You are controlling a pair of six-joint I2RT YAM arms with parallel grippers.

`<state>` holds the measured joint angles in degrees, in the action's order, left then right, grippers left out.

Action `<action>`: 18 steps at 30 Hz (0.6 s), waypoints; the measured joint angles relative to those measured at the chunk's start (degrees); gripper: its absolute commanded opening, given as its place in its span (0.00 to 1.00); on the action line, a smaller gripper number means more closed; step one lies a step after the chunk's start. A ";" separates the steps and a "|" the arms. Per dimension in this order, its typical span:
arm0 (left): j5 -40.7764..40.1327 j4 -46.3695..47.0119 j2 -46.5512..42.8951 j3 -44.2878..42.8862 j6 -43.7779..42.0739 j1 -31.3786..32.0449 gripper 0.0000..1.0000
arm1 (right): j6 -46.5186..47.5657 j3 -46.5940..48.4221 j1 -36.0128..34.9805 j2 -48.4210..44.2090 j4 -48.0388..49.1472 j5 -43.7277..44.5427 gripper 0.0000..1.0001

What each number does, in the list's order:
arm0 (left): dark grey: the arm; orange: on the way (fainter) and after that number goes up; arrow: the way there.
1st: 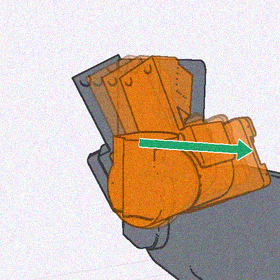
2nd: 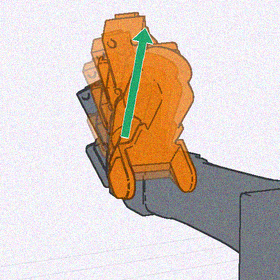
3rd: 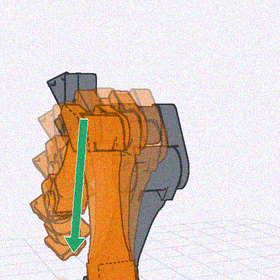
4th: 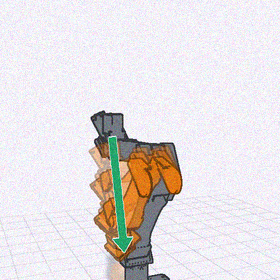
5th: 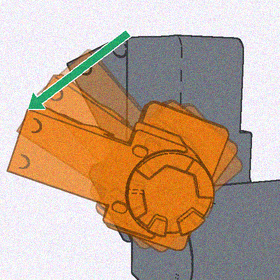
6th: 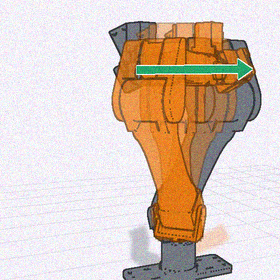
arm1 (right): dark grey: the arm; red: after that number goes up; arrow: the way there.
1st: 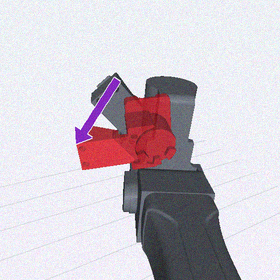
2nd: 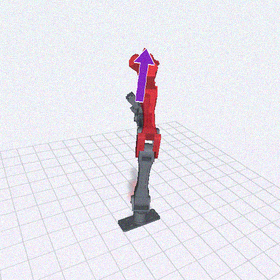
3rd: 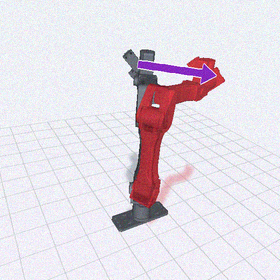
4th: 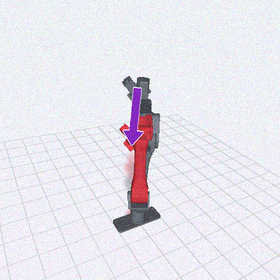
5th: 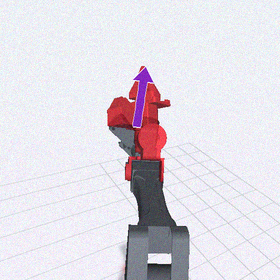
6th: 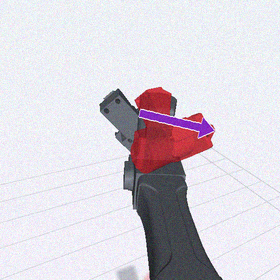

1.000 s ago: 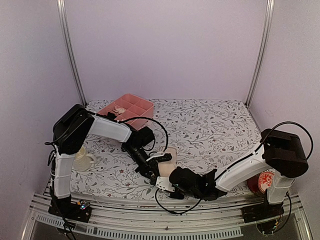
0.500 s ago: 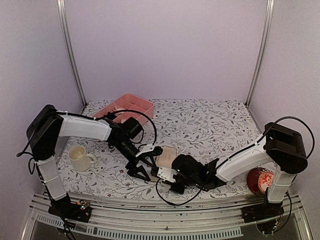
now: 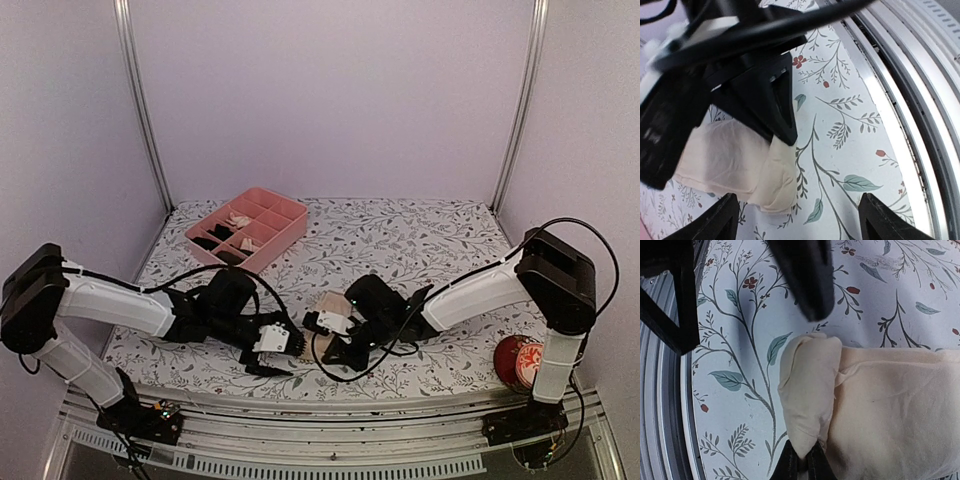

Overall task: Roll the underwear
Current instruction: Roll the underwear at the center of the board.

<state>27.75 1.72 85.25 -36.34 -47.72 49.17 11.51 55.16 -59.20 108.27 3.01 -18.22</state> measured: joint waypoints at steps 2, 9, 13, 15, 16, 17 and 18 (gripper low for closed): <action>-3.74 3.58 -0.09 2.08 -1.16 2.75 0.82 | -0.39 1.62 1.03 1.25 -1.40 -3.08 0.03; -14.62 12.85 3.45 3.39 -3.67 8.13 0.68 | -1.66 3.91 3.43 3.72 -2.82 -10.12 0.04; -18.67 15.43 6.27 3.56 -4.76 9.81 0.59 | -1.90 4.15 4.66 4.28 -3.21 -13.99 0.04; -19.85 16.35 6.86 3.89 -5.18 10.29 0.57 | -1.92 4.15 5.51 4.61 -3.39 -16.17 0.04; -20.37 16.76 6.88 4.17 -5.42 10.47 0.57 | -1.99 4.15 5.99 4.76 -3.63 -17.31 0.04; -20.79 17.22 6.88 4.44 -5.64 10.56 0.55 | -2.10 4.15 6.40 4.90 -3.89 -18.36 0.04; -20.90 17.46 6.88 4.59 -5.70 10.60 0.53 | -2.12 4.15 6.67 5.07 -4.02 -19.15 0.04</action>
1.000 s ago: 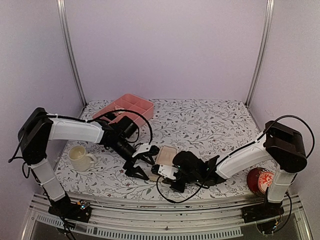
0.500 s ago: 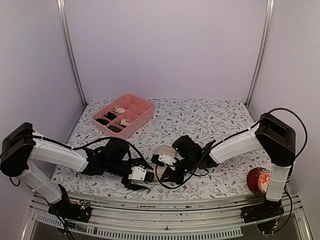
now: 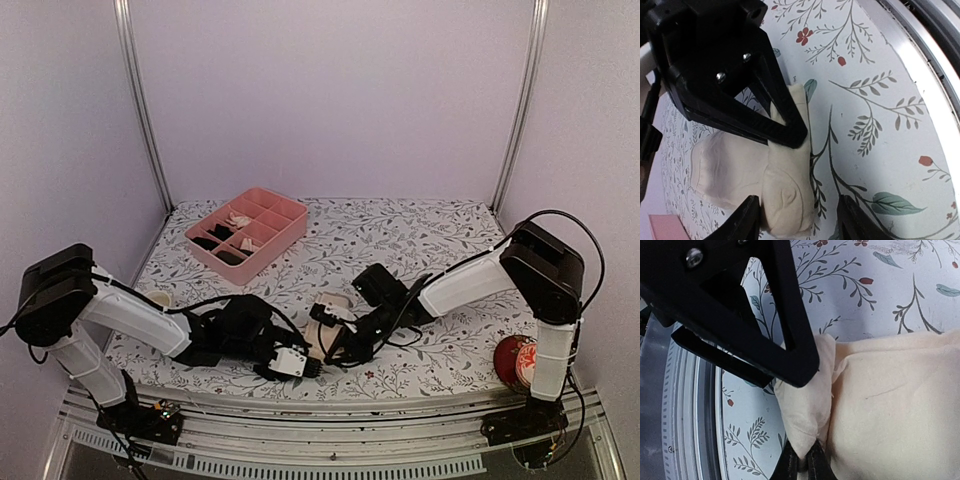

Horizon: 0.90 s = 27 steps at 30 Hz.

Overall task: Roll the underwear
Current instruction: Roll the underwear at the center of the board.

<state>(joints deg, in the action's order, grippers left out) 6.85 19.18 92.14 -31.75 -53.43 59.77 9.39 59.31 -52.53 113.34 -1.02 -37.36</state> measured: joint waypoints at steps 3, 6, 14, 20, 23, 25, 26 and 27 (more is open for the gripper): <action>-0.33 0.98 0.00 0.39 -0.26 0.02 0.51 | 0.00 0.00 0.66 0.44 -0.31 -2.38 0.04; -0.35 1.60 0.00 0.57 -0.39 0.09 0.49 | 0.02 0.00 0.92 0.63 -0.76 -3.72 0.04; -0.70 2.49 1.33 0.57 -0.42 0.37 0.47 | 0.04 0.33 1.18 1.07 -1.53 -5.25 0.04; -1.36 2.54 3.17 -0.35 -0.37 0.50 0.33 | 0.04 0.33 1.22 1.14 -1.64 -5.27 0.04; -1.66 2.40 3.87 -0.83 -0.17 0.52 0.20 | 0.04 0.33 1.25 1.14 -1.81 -5.22 0.06; -1.70 2.19 4.17 -1.07 0.04 0.59 0.12 | 0.04 0.33 1.25 1.14 -1.92 -5.18 0.10; -1.75 1.81 4.31 -1.29 0.02 0.61 0.08 | 0.04 0.33 1.25 1.14 -2.01 -5.14 0.12; -1.73 1.33 4.33 -1.64 0.17 0.61 0.06 | 0.07 0.33 1.25 1.14 -2.08 -5.11 0.14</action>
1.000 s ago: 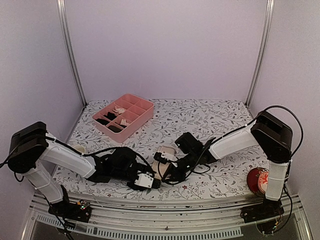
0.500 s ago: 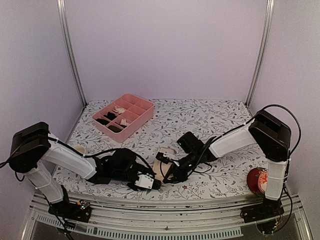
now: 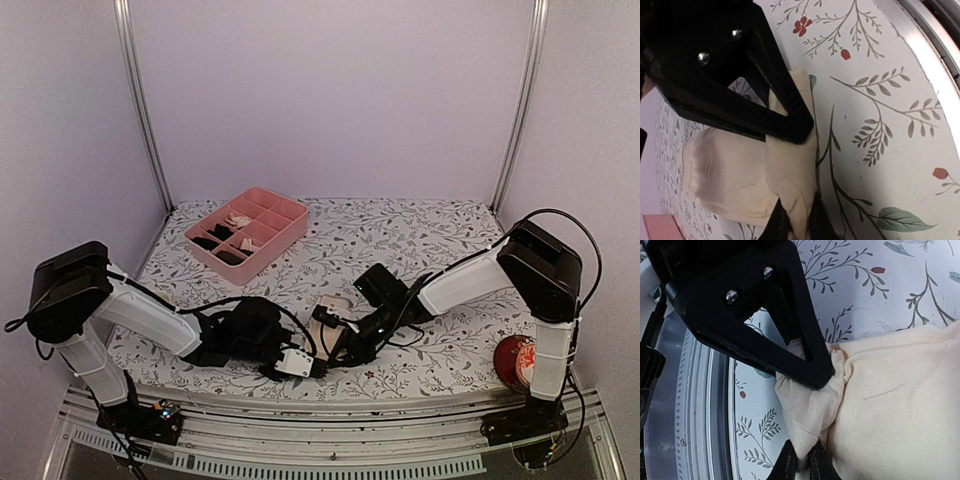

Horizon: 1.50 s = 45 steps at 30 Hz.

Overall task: Roll the underwear
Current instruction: Roll the underwear at the center of the board.

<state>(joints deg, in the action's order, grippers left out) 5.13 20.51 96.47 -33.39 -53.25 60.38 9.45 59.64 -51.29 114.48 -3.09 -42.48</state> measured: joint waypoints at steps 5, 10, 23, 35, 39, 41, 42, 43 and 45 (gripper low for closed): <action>0.44 -4.98 0.04 -2.75 0.63 -0.02 0.00 | 0.00 -0.59 -0.07 -1.40 -0.74 0.76 0.44; 3.21 -12.13 1.31 -7.54 1.86 -0.70 0.00 | -0.17 -5.70 -0.20 -8.28 -1.14 7.45 0.66; 16.55 -32.28 7.67 -21.99 6.69 -6.47 0.00 | -1.46 -22.47 -3.43 -40.50 8.17 39.63 0.76; 35.63 -46.62 17.81 -34.25 13.38 -15.98 0.00 | 7.26 -30.23 -18.36 -49.18 21.18 59.93 0.77; 40.87 -49.31 20.92 -36.92 15.19 -18.36 0.00 | 10.82 -28.61 -22.03 -40.68 21.73 61.57 0.75; 42.84 -50.23 21.97 -37.68 16.00 -19.28 0.00 | 12.04 -27.21 -22.95 -36.39 21.66 62.12 0.75; 43.63 -50.58 22.40 -37.99 16.41 -19.61 0.00 | 12.57 -26.36 -23.15 -34.14 21.62 62.38 0.75; 44.28 -51.01 22.77 -38.32 16.72 -19.91 0.00 | 12.98 -25.53 -23.26 -32.02 21.62 62.73 0.74; 45.22 -51.76 23.43 -38.95 17.14 -20.22 0.00 | 13.97 -24.04 -23.30 -28.41 21.57 63.41 0.73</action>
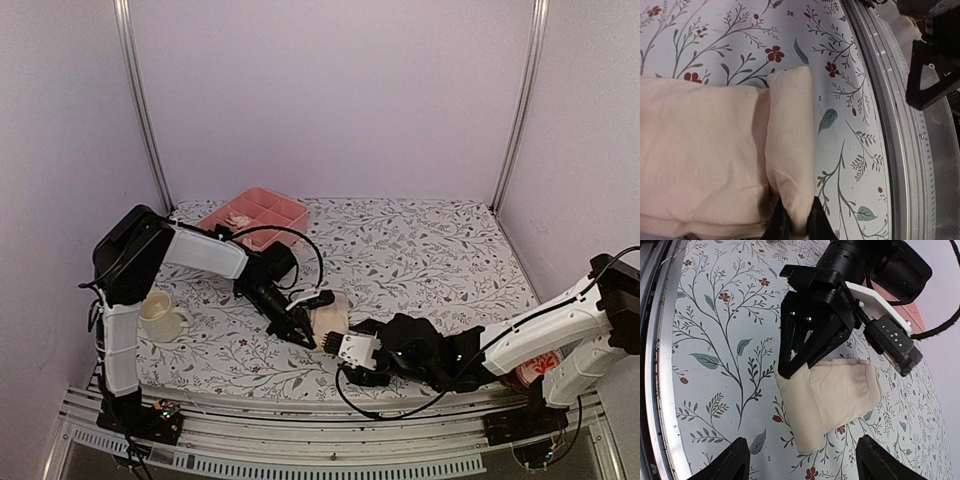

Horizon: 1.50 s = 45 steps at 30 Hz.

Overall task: Roll the underwear
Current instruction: Roll the underwear at the center of the board.

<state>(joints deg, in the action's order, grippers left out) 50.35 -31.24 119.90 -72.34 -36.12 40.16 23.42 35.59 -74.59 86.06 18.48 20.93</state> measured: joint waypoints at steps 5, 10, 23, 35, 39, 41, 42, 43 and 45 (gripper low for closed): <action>1.84 -1.33 1.33 -1.11 0.83 -0.63 0.00 | 2.97 5.55 0.00 8.96 -1.38 1.44 0.58; 3.23 -2.19 2.16 -1.77 1.29 -1.20 0.00 | 5.70 11.67 0.02 15.98 -2.62 1.55 0.51; 4.31 -3.19 2.84 -2.34 1.73 -1.90 0.00 | 7.93 13.75 2.56 22.05 -2.23 3.39 0.49; 4.48 -3.52 2.91 -2.40 1.88 -2.12 0.00 | 9.42 13.94 2.67 23.34 0.04 6.58 0.37; 4.52 -3.63 2.93 -2.43 1.88 -2.19 0.00 | 9.73 13.97 2.67 24.20 0.70 7.06 0.25; 4.52 -3.67 2.93 -2.43 1.88 -2.21 0.00 | 9.90 13.99 2.71 24.39 0.79 7.04 0.16; 4.52 -3.69 2.93 -2.45 1.88 -2.21 0.00 | 9.79 13.99 2.71 24.44 0.72 6.99 0.12; 4.50 -3.78 2.95 -2.51 1.88 -2.21 0.03 | 9.84 13.99 2.71 24.44 0.61 6.97 0.09; 4.46 -3.98 3.06 -2.71 1.88 -2.21 0.07 | 9.57 14.01 2.75 24.44 0.39 6.95 0.07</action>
<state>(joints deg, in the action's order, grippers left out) 54.81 -35.22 122.96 -75.05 -34.24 37.95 32.99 49.60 -71.83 110.50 18.87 27.88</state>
